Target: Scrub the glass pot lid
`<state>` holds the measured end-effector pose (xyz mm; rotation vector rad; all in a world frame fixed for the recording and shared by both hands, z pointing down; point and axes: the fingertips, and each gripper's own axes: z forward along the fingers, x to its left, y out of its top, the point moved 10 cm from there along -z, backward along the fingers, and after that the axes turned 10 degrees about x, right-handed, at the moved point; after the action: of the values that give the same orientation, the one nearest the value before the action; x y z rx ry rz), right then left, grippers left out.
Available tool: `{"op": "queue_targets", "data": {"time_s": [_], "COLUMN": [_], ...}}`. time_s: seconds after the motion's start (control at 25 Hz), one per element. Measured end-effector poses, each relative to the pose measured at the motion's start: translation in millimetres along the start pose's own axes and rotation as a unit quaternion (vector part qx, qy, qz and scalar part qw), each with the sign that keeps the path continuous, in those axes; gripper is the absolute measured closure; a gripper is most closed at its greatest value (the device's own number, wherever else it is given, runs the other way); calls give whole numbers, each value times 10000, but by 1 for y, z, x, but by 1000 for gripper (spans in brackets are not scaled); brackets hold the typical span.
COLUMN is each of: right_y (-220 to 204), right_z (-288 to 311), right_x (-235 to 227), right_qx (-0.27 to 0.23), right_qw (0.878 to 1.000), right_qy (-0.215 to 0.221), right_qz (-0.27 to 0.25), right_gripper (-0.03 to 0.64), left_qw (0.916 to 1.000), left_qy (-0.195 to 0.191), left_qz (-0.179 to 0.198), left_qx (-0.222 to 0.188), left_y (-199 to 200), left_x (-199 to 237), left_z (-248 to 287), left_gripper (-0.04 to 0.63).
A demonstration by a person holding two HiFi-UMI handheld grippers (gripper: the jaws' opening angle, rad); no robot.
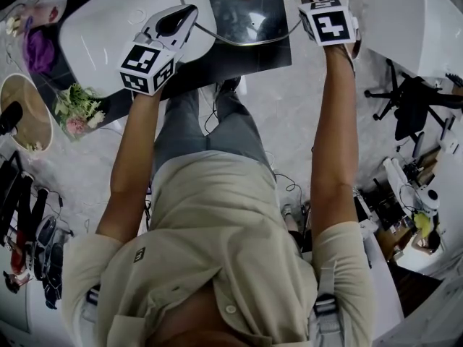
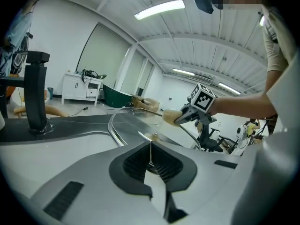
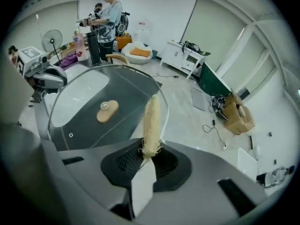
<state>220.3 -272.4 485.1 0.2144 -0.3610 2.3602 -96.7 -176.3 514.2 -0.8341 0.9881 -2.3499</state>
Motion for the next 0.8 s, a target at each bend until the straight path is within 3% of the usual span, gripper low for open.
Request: {"op": "queue_targets", "data": {"time_s": [0.12,0.44,0.8], "right_y": [-3,12,77], "right_z": [4,6,5], "right_x": [-7,14,114], "right_qx": [-22,-69,-498], "right_qw": [9999,9998,9911], "right_qy": [61,121,873], "right_qz": [123,-122,-873], "right_gripper": [568,568,568], "left_qw": [10000,9999,9996], "left_qy": [-35,-101,-237], "left_qz": [-4,-7,-111], "left_qx": [-33,-57,-144], "left_y": [1,2,-3], "left_x": [-1,-4,-1], "left_z": [1,4,7], "left_gripper": [578,578,578]}}
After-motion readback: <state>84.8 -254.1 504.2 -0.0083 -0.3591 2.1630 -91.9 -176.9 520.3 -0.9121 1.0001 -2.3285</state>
